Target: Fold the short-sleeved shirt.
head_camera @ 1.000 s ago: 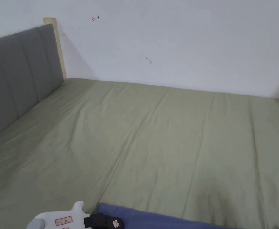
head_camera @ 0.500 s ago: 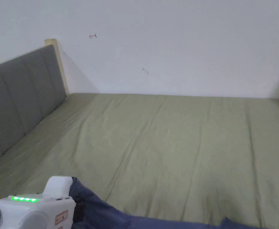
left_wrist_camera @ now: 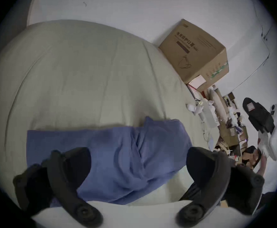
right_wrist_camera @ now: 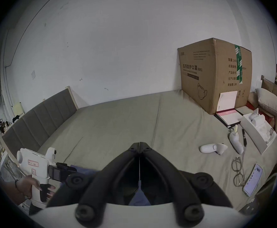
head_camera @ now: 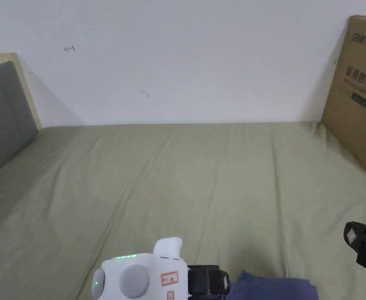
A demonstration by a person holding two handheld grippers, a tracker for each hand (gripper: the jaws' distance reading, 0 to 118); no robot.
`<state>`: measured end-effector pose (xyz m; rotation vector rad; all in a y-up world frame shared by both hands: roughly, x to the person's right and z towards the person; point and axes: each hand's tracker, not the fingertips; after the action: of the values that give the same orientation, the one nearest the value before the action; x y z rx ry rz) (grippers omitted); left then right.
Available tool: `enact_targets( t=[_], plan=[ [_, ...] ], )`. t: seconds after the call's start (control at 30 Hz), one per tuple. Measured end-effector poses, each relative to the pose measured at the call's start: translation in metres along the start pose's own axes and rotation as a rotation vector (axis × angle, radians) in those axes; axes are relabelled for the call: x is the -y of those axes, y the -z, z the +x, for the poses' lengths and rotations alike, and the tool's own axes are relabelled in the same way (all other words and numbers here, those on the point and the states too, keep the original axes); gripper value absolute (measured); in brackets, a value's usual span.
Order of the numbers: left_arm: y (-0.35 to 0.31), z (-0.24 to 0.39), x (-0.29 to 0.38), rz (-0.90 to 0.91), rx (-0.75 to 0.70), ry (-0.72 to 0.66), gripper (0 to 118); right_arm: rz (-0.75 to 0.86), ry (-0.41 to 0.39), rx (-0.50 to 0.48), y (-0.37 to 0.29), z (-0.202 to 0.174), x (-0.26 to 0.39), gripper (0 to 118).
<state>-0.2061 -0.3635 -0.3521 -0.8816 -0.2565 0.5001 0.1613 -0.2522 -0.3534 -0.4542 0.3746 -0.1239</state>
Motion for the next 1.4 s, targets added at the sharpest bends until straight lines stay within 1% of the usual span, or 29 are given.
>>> enact_targets(
  t=[0.07,0.1,0.13,0.17,0.23,0.27,0.3,0.37,0.47,0.53,0.63,0.7,0.73,0.77,0.87,0.9,0.97,1.0,1.03,1.07,1.1,1.13,1.17,1.2,1.23,1.27,1.3,1.37,1.4],
  plan=[
    [-0.009,0.003,-0.001,0.014,-0.016,0.015,116,0.000,0.004,0.003,0.001,0.003,0.002,0],
    [-0.016,0.001,-0.002,0.033,-0.055,0.032,115,-0.002,0.010,0.002,0.002,0.005,0.004,0],
    [-0.023,-0.001,-0.003,0.041,-0.077,0.042,109,-0.005,0.015,0.002,0.004,0.006,0.005,0],
    [-0.030,-0.004,-0.003,0.043,-0.076,0.045,96,-0.006,0.023,-0.004,0.006,0.008,0.007,0],
    [-0.044,-0.008,-0.004,0.078,-0.094,0.076,18,0.004,0.051,-0.044,0.012,0.016,0.014,0],
    [-0.047,-0.009,-0.002,0.090,-0.125,0.095,1,-0.001,0.050,-0.038,0.014,0.016,0.015,0],
    [-0.047,-0.010,0.001,0.079,-0.172,0.116,1,-0.007,0.048,-0.027,0.017,0.016,0.016,0],
    [-0.040,-0.012,0.007,0.051,-0.145,0.116,1,-0.017,0.043,-0.014,0.021,0.017,0.019,0],
    [-0.010,-0.011,0.014,-0.033,-0.107,0.087,1,-0.034,0.051,-0.012,0.025,0.021,0.020,0],
    [0.018,-0.006,0.022,-0.113,-0.126,0.127,1,-0.040,0.052,-0.008,0.024,0.021,0.021,0],
    [0.069,0.004,0.037,-0.320,-0.113,0.128,1,-0.054,0.048,-0.027,0.025,0.023,0.025,0],
    [0.081,0.013,0.042,-0.250,-0.132,0.185,1,-0.068,0.043,-0.029,0.026,0.022,0.027,0],
    [0.080,0.016,0.039,-0.244,-0.105,0.167,1,-0.073,0.039,-0.028,0.025,0.022,0.027,0],
    [0.077,0.017,0.037,-0.240,-0.060,0.134,1,-0.074,0.036,-0.030,0.025,0.020,0.029,0],
    [0.050,0.014,0.031,-0.215,0.181,0.000,1,-0.079,0.020,-0.038,0.026,0.017,0.028,0],
    [0.038,0.010,0.029,-0.191,0.207,-0.016,1,-0.079,0.014,-0.041,0.025,0.014,0.028,0],
    [0.012,-0.001,0.024,-0.121,0.206,-0.008,1,-0.077,0.009,-0.048,0.025,0.010,0.025,0],
    [-0.004,-0.011,0.020,-0.086,0.205,-0.024,1,-0.076,0.005,-0.051,0.024,0.009,0.024,0],
    [-0.019,-0.025,0.017,-0.064,0.215,-0.070,1,-0.074,0.001,-0.052,0.023,0.006,0.023,0],
    [-0.031,-0.040,0.015,-0.069,0.252,-0.141,1,-0.073,-0.005,-0.053,0.022,0.005,0.021,0],
    [-0.042,-0.058,0.013,-0.067,0.292,-0.221,7,-0.072,-0.011,-0.055,0.022,0.003,0.020,0],
    [-0.054,-0.079,0.010,-0.052,0.317,-0.287,16,-0.069,-0.018,-0.061,0.022,0.002,0.020,0],
    [-0.064,-0.097,0.010,-0.025,0.308,-0.320,34,-0.067,-0.026,-0.069,0.022,0.001,0.020,0],
    [-0.074,-0.114,0.011,0.005,0.288,-0.340,70,-0.069,-0.035,-0.072,0.022,0.000,0.020,0],
    [-0.083,-0.128,0.012,0.034,0.263,-0.347,98,-0.075,-0.046,-0.069,0.024,-0.003,0.020,0],
    [-0.088,-0.141,0.014,0.047,0.240,-0.352,115,-0.082,-0.054,-0.065,0.026,-0.004,0.019,0],
    [-0.092,-0.152,0.016,0.047,0.229,-0.364,118,-0.087,-0.057,-0.064,0.027,-0.007,0.019,0],
    [-0.095,-0.174,0.022,0.050,0.221,-0.402,118,-0.096,-0.054,-0.062,0.030,-0.011,0.019,0],
    [-0.095,-0.175,0.025,0.038,0.212,-0.428,118,-0.103,-0.048,-0.057,0.031,-0.014,0.019,0]
  ],
)
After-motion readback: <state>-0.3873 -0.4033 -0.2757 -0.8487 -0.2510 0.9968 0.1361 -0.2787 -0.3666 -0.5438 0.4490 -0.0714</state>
